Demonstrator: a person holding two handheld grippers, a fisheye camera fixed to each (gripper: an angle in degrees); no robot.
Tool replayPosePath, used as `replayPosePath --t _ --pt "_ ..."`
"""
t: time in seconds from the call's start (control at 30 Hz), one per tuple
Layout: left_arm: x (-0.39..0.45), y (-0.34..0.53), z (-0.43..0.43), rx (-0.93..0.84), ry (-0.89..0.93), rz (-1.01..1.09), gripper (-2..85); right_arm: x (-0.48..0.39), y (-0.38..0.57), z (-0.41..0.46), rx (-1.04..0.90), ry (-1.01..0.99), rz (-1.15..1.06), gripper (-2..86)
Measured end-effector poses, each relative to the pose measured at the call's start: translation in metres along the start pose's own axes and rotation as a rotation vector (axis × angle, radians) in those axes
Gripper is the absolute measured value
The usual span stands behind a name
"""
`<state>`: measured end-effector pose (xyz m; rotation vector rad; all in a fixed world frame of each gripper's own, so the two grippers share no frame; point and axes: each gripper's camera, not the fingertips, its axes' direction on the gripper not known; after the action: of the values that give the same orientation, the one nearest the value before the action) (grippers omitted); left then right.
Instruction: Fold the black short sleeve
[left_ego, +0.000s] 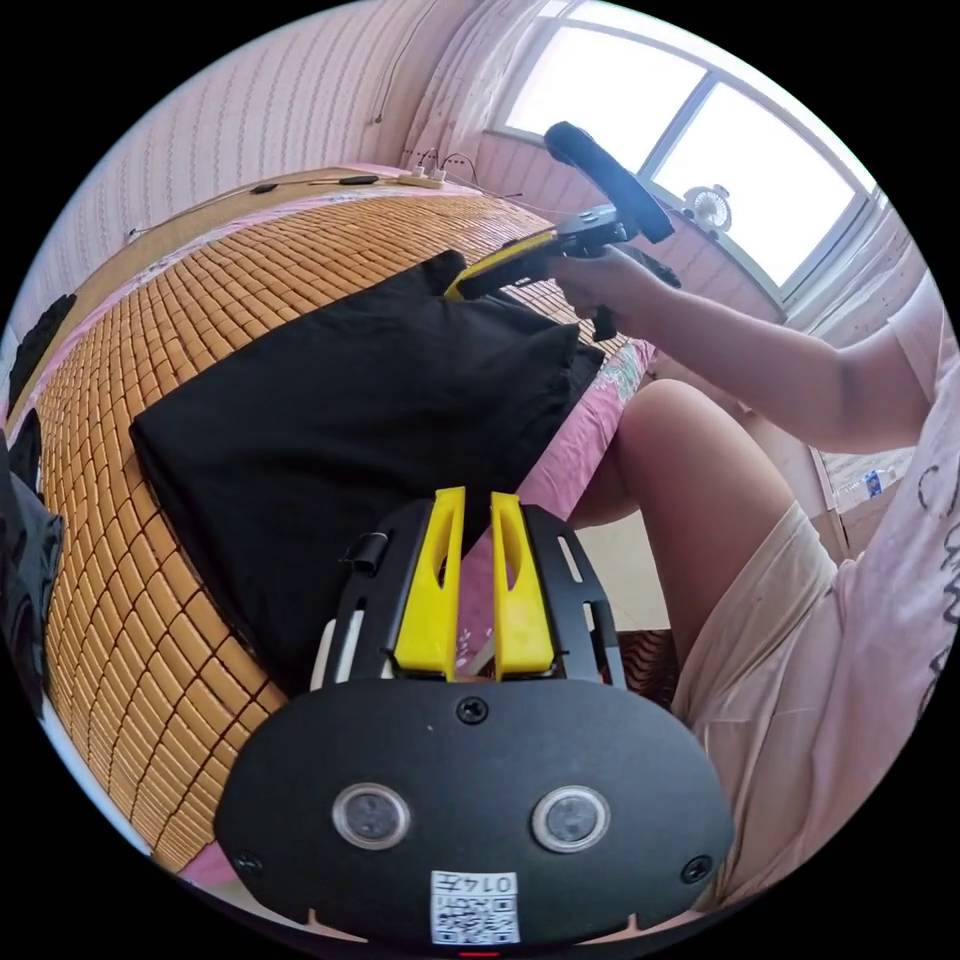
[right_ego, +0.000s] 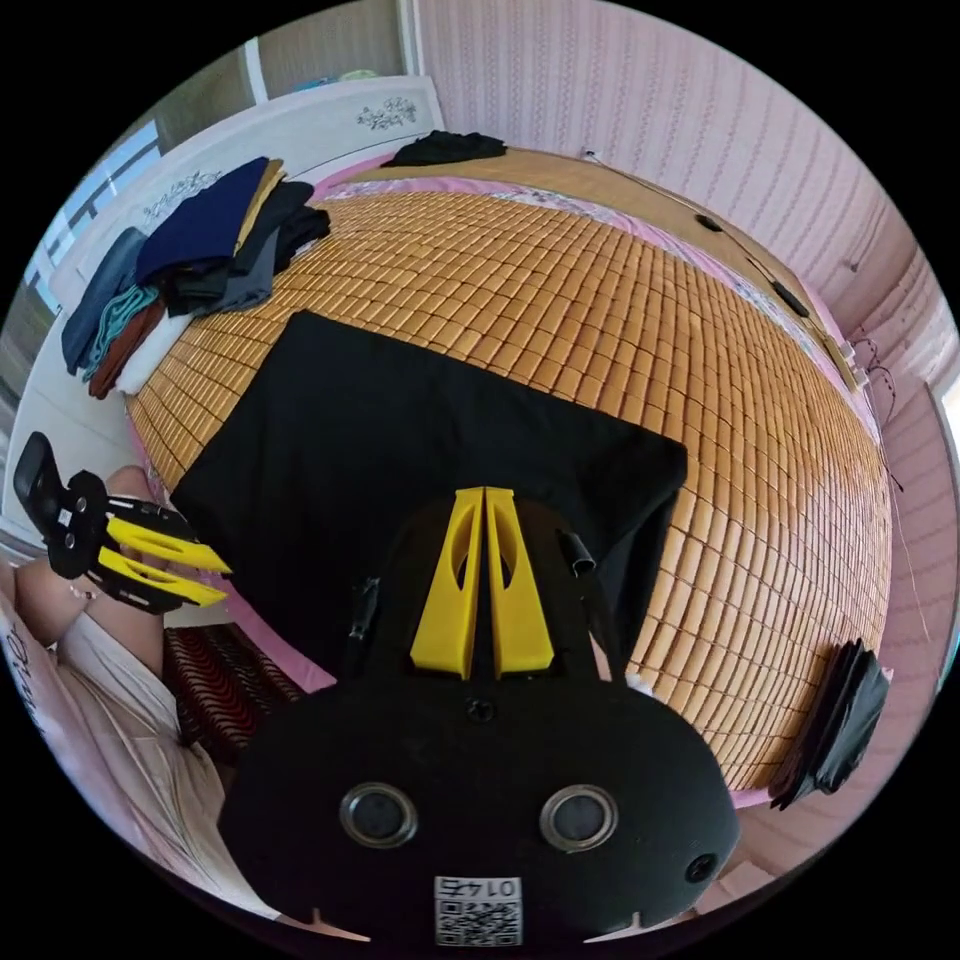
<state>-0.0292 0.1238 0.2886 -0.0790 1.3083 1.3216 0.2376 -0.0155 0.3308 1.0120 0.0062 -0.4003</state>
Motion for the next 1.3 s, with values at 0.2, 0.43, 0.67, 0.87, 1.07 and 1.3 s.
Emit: replayPosePath --t 0.2,0.43,0.67,0.87,1.07,1.3 --pt "0.018 -0.004 0.034 -0.071 -0.070 -0.001 2.4 -0.039 -0.067 0.049 -0.144 -0.009 -0.156 -0.3" --pt "0.038 -0.013 0.029 -0.051 -0.058 0.043 -0.4 -0.048 -0.101 0.066 -0.328 -0.004 -0.305 -0.4" --pt "0.057 -0.053 0.074 -0.086 -0.060 0.129 3.2 -0.037 -0.105 0.081 -0.304 0.057 -0.274 -0.7" --pt "0.074 -0.040 0.069 -0.076 -0.007 0.218 6.9 0.021 -0.005 0.007 -0.053 0.036 0.022 -0.6" --pt "0.099 -0.042 0.056 0.102 -0.004 0.297 10.0 0.078 0.124 -0.012 -0.176 0.155 0.333 6.4" --pt "0.126 -0.076 0.086 0.140 0.051 0.389 17.9 0.112 0.176 0.012 -0.278 -0.003 0.440 2.1"
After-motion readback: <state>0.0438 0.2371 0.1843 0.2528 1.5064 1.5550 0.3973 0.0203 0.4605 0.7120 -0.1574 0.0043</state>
